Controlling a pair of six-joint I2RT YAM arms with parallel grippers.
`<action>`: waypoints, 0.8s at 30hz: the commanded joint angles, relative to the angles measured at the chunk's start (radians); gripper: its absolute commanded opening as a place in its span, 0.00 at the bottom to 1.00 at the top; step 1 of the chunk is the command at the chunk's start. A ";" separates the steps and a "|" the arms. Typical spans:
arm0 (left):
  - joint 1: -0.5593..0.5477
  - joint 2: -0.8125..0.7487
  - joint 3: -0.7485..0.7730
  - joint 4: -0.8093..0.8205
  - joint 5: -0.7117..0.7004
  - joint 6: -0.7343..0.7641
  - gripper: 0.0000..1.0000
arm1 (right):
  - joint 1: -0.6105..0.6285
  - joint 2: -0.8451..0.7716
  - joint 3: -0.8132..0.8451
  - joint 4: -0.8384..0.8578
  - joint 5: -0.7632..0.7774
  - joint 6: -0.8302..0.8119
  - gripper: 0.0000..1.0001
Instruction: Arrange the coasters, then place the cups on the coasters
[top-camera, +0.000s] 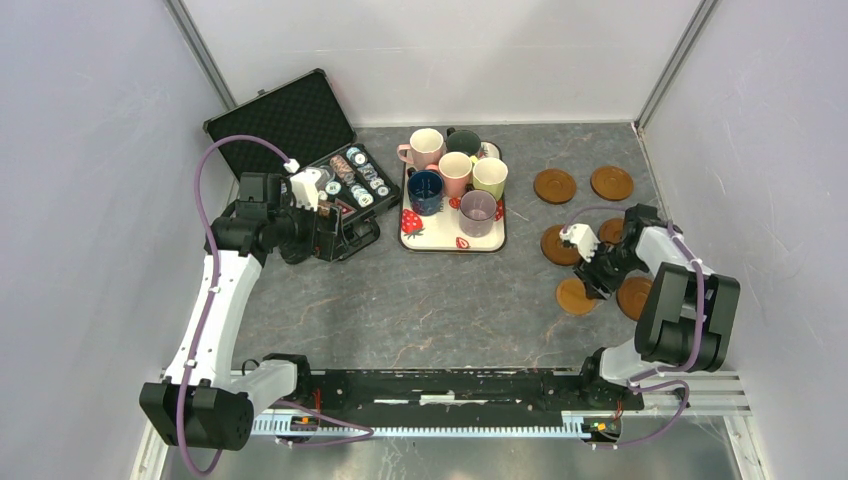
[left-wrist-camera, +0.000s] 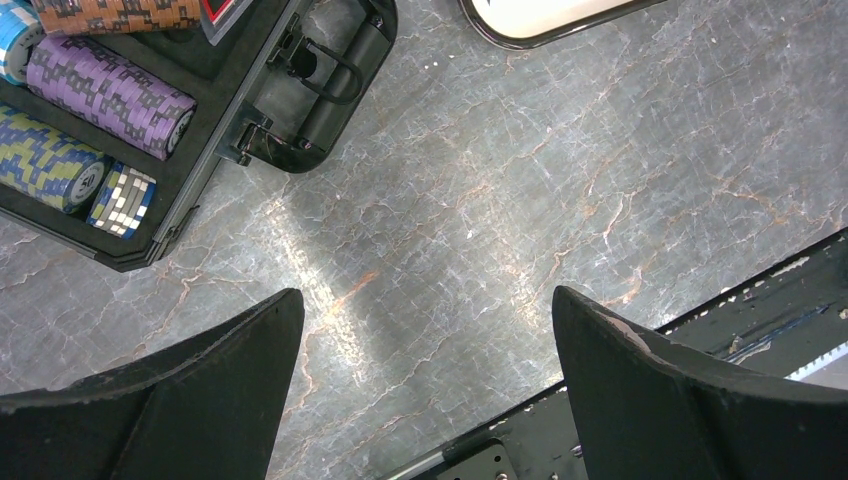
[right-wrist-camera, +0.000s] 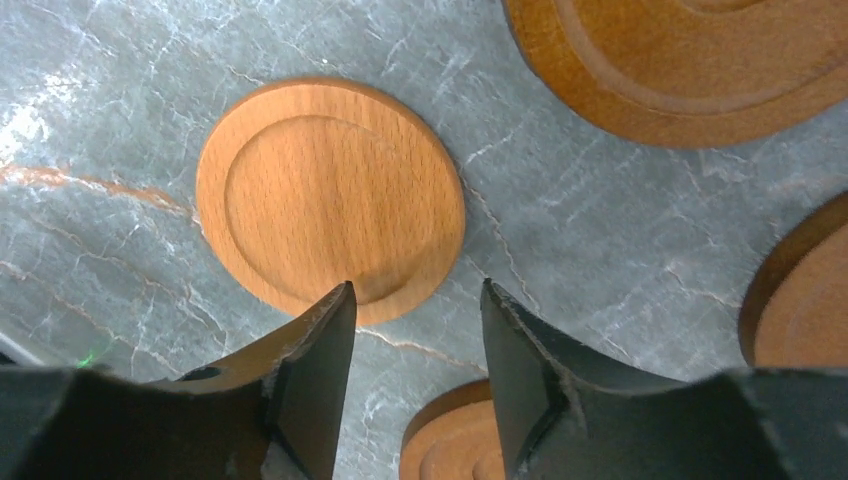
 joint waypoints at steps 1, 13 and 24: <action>0.006 -0.008 0.002 0.023 0.026 -0.007 1.00 | -0.006 -0.007 0.122 -0.115 -0.034 -0.040 0.60; 0.006 -0.015 0.073 -0.056 0.049 0.081 1.00 | 0.085 -0.067 0.409 -0.121 -0.170 0.177 0.80; -0.146 0.106 0.224 -0.109 0.050 0.172 1.00 | 0.220 -0.025 0.472 0.124 -0.229 0.521 0.84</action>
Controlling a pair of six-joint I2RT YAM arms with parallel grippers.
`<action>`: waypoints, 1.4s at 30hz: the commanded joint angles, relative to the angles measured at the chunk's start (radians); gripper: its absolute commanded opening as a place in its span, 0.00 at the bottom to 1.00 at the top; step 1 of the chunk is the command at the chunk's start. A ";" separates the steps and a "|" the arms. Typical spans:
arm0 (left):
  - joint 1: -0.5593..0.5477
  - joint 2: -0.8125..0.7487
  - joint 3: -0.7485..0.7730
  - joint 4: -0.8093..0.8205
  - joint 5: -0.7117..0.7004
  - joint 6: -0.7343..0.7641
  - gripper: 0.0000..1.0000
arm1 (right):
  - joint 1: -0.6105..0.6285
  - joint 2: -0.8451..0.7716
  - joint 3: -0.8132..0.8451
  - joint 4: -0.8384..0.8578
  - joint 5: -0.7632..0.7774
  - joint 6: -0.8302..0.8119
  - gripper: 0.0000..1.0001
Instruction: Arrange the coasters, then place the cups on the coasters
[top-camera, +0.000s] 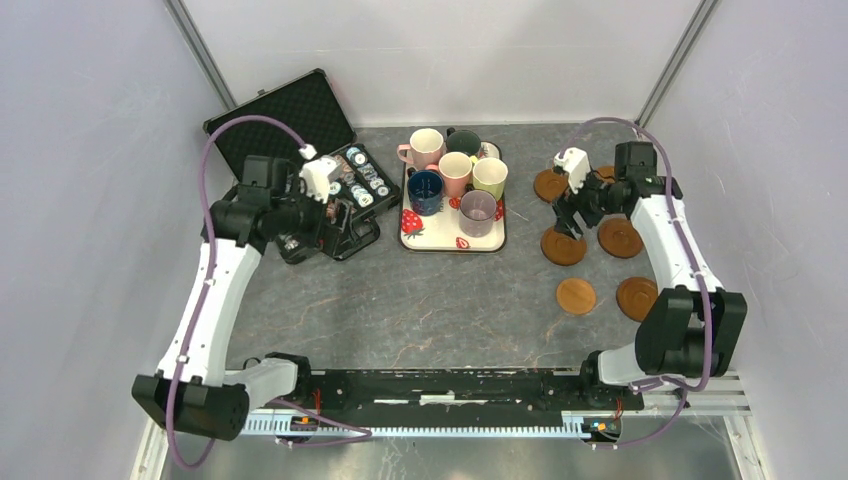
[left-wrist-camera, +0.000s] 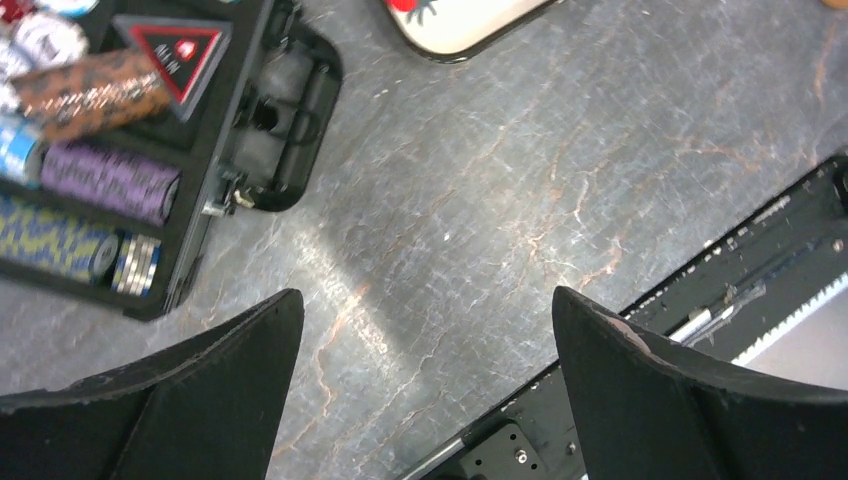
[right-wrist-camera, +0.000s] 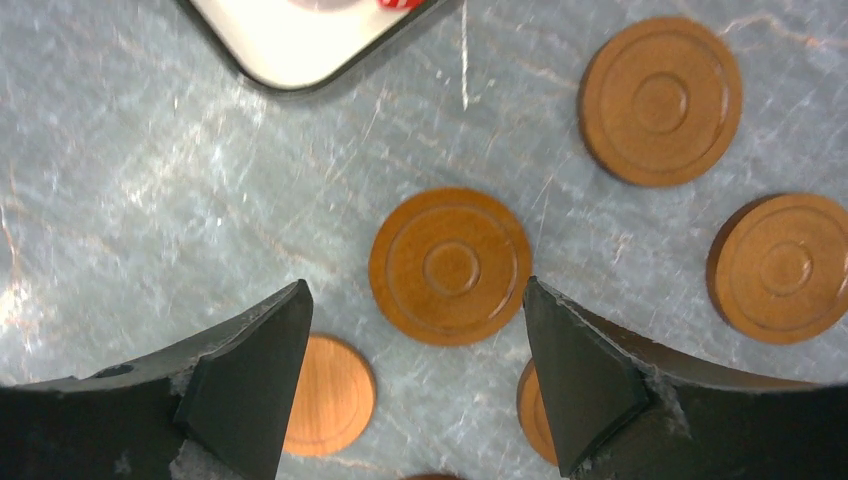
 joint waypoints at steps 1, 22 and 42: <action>-0.119 0.099 0.082 0.006 -0.008 0.083 1.00 | 0.035 0.060 0.108 0.135 -0.044 0.164 0.85; -0.262 0.667 0.197 0.491 -0.077 -0.147 0.75 | 0.261 0.406 0.081 0.572 0.175 0.695 0.58; -0.082 0.780 0.465 0.343 -0.100 -0.278 0.78 | 0.288 0.548 0.015 0.680 0.096 0.901 0.42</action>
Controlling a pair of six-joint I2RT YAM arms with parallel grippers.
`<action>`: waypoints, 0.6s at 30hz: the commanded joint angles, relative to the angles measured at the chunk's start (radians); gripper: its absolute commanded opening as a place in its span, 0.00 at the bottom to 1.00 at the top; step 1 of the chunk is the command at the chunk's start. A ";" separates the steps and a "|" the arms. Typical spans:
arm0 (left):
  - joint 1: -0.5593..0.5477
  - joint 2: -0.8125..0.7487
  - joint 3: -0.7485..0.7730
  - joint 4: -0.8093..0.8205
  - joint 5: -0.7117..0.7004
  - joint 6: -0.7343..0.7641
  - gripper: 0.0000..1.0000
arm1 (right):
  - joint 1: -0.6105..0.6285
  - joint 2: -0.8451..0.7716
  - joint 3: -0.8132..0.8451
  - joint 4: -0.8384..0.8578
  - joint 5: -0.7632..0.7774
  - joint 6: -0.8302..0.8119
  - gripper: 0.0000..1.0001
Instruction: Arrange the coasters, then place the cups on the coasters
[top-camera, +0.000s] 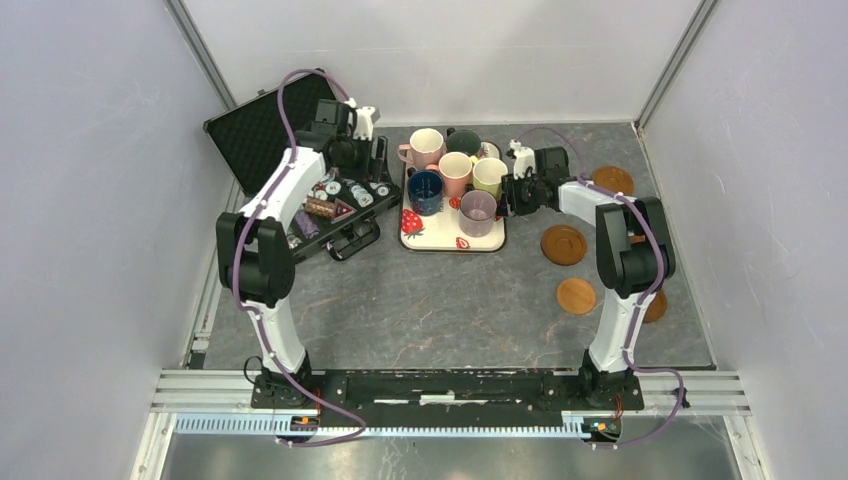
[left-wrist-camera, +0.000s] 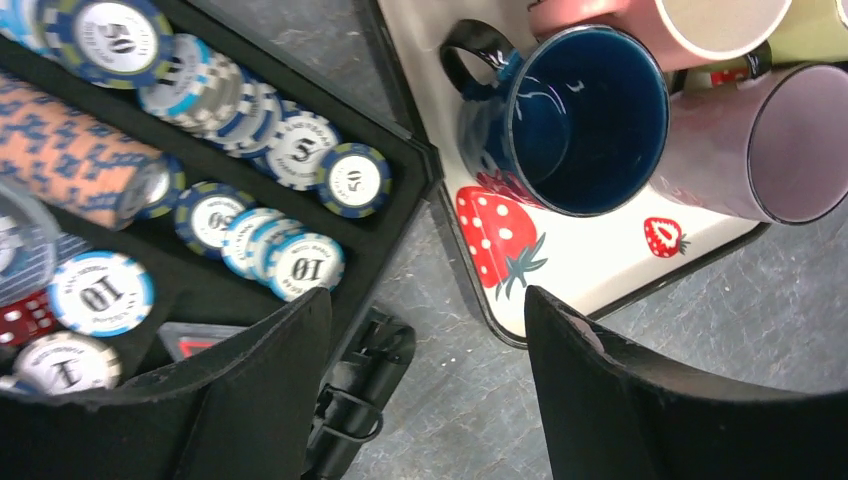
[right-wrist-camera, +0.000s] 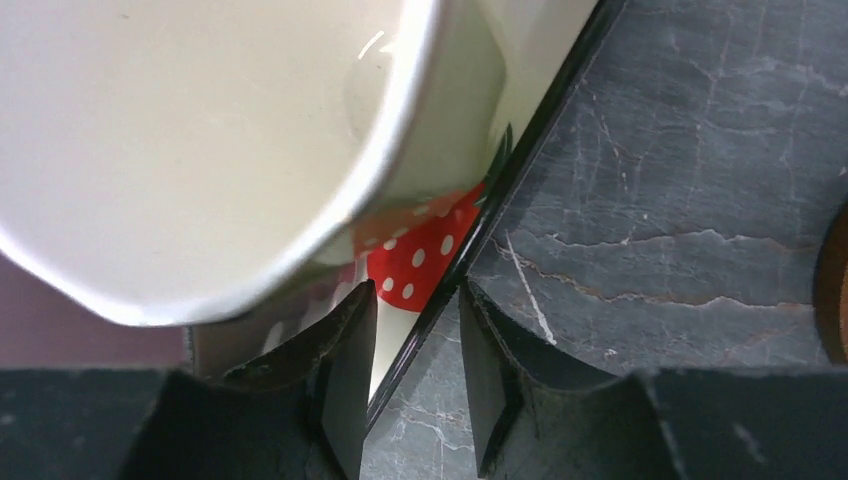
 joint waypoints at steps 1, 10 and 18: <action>0.030 -0.003 0.076 -0.053 0.000 -0.038 0.78 | 0.004 -0.002 -0.077 0.074 -0.053 0.086 0.41; 0.054 0.005 0.124 -0.086 0.005 -0.036 0.79 | 0.003 -0.027 -0.176 0.056 -0.063 0.094 0.04; 0.060 0.017 0.150 -0.103 0.008 -0.036 0.80 | 0.002 -0.156 -0.346 -0.007 -0.075 0.015 0.00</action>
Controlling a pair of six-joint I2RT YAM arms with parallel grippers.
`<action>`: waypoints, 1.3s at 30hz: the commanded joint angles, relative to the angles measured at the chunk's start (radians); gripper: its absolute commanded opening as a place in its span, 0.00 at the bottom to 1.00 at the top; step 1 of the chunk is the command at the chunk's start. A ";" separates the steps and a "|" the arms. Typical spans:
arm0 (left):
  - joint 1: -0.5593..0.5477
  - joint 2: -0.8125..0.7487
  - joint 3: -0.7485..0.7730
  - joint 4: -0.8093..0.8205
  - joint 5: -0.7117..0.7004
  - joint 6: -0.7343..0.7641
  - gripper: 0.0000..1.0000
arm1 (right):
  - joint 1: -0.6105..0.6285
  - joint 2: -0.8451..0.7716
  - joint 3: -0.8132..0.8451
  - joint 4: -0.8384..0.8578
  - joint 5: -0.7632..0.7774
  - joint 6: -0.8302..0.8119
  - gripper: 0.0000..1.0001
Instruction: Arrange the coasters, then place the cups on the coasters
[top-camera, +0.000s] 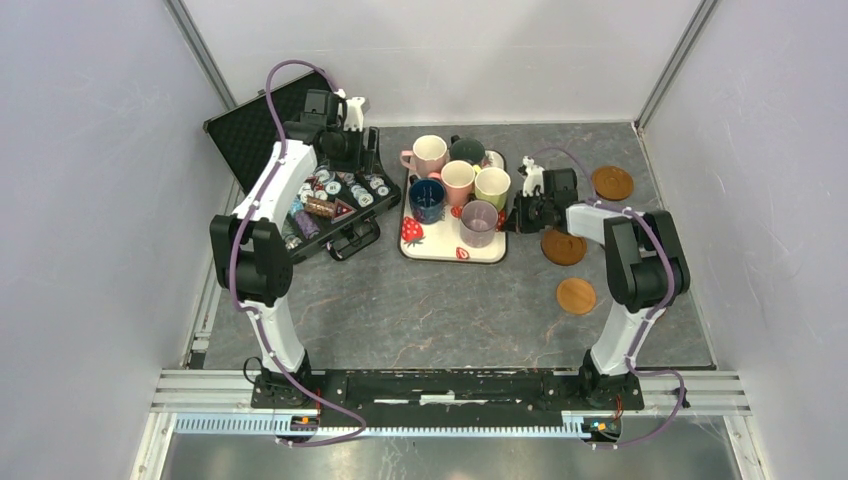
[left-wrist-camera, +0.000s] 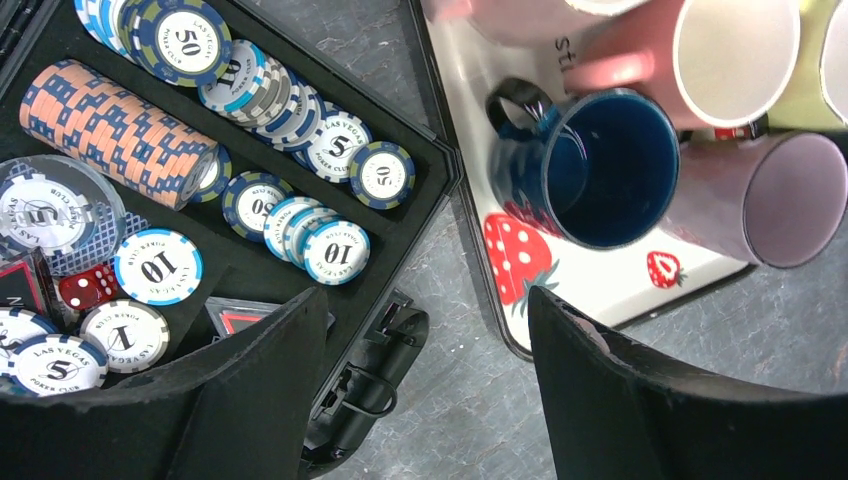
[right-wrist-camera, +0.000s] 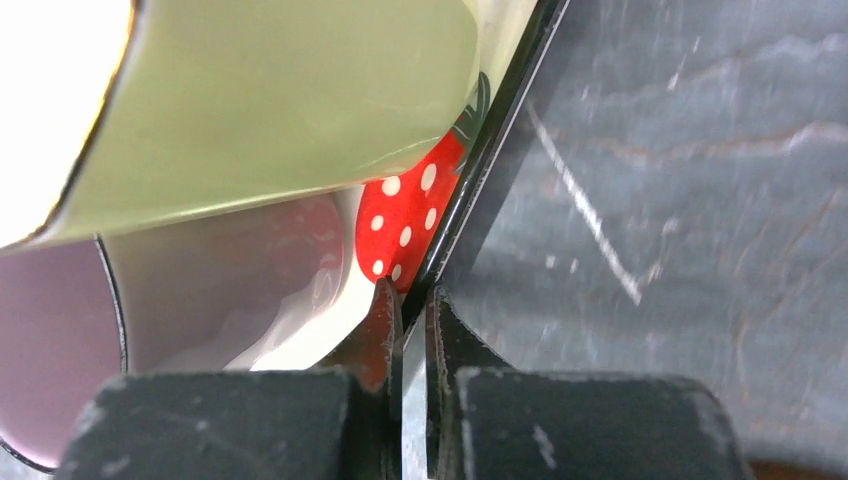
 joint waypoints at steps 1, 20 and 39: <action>0.007 0.018 0.050 -0.010 0.008 -0.034 0.80 | 0.023 -0.078 -0.138 -0.183 -0.059 -0.137 0.00; 0.007 0.080 0.084 -0.044 0.067 -0.002 0.81 | 0.025 -0.288 -0.306 -0.289 -0.162 -0.285 0.47; -0.057 0.248 0.337 -0.324 0.205 0.741 0.82 | -0.102 -0.353 0.040 -0.519 -0.179 -0.536 0.80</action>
